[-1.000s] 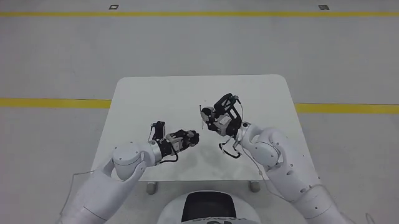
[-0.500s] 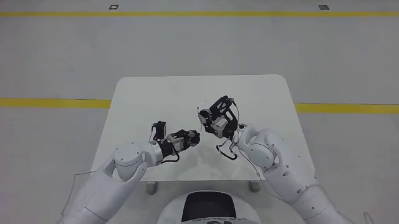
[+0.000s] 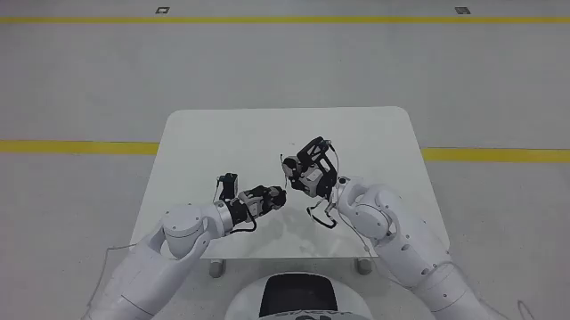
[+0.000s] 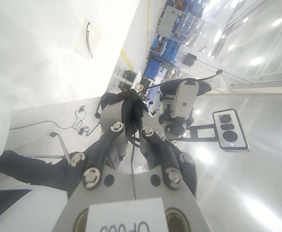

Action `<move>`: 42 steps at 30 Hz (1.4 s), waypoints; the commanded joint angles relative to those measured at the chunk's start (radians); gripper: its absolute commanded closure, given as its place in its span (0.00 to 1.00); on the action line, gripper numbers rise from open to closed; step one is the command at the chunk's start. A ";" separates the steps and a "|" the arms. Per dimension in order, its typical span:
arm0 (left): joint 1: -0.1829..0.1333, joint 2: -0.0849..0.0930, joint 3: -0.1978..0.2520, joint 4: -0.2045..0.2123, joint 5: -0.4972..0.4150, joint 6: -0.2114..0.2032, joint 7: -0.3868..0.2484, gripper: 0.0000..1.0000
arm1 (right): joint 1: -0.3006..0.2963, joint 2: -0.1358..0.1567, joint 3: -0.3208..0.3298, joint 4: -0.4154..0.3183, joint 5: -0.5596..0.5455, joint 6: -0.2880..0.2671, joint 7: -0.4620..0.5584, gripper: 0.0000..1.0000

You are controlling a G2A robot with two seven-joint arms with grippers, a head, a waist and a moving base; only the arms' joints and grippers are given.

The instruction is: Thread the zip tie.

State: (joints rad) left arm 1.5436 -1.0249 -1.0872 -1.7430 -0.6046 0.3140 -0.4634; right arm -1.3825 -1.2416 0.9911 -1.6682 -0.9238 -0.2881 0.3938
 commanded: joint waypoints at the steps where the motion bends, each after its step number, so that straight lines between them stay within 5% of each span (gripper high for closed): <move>1: 0.000 0.000 0.000 0.000 0.000 0.000 0.000 1.00 | 0.002 0.000 -0.001 0.004 0.002 0.000 -0.002 1.00; 42: 0.000 0.000 0.000 0.000 0.000 0.000 0.000 1.00 | -0.001 0.005 -0.002 -0.003 0.012 -0.019 0.017 1.00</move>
State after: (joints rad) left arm 1.5436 -1.0249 -1.0872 -1.7430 -0.6045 0.3140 -0.4634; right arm -1.3846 -1.2362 0.9899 -1.6728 -0.9121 -0.3066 0.4100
